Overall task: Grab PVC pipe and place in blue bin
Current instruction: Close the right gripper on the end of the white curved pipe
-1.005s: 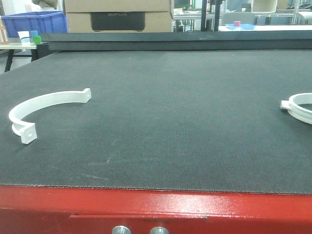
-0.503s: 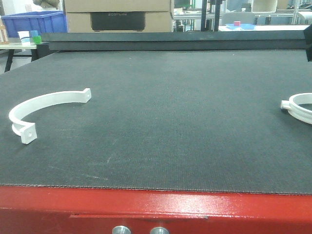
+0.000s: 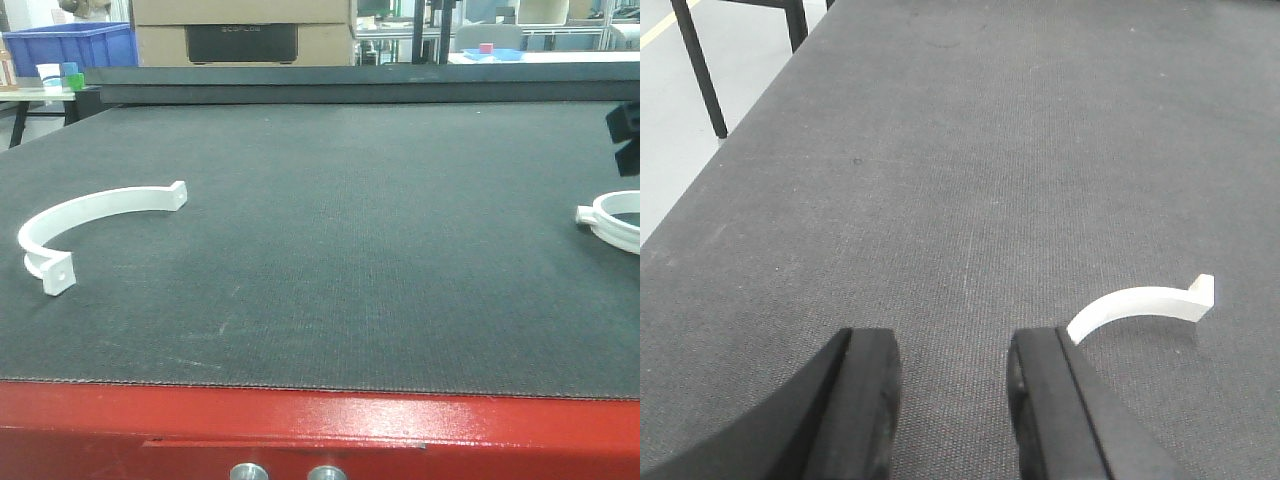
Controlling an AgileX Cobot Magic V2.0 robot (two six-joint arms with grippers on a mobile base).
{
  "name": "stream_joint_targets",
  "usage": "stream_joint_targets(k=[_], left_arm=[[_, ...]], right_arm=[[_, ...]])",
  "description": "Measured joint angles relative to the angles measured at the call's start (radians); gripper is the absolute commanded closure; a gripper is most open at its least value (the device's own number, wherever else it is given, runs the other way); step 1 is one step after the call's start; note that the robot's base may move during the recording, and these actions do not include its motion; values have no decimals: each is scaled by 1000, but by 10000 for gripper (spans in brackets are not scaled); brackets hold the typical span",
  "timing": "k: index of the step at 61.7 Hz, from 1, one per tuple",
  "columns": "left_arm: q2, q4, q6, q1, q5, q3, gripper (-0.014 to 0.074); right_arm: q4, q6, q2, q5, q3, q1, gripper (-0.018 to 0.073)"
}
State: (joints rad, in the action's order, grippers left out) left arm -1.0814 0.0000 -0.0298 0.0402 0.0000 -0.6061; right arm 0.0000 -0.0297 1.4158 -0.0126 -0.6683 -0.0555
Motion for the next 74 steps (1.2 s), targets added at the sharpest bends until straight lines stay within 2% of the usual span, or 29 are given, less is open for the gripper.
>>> stream_joint_targets(k=[22, 37, 51, 74], left_arm=[[0, -9, 0, 0, 0, 0, 385], [0, -9, 0, 0, 0, 0, 385], [0, -9, 0, 0, 0, 0, 385], [0, -9, 0, 0, 0, 0, 385]], right_arm=[[0, 0, 58, 0, -32, 1, 378], [0, 0, 74, 2, -72, 37, 378], [0, -1, 132, 31, -72, 39, 378], [-101, -1, 147, 20, -107, 39, 378]])
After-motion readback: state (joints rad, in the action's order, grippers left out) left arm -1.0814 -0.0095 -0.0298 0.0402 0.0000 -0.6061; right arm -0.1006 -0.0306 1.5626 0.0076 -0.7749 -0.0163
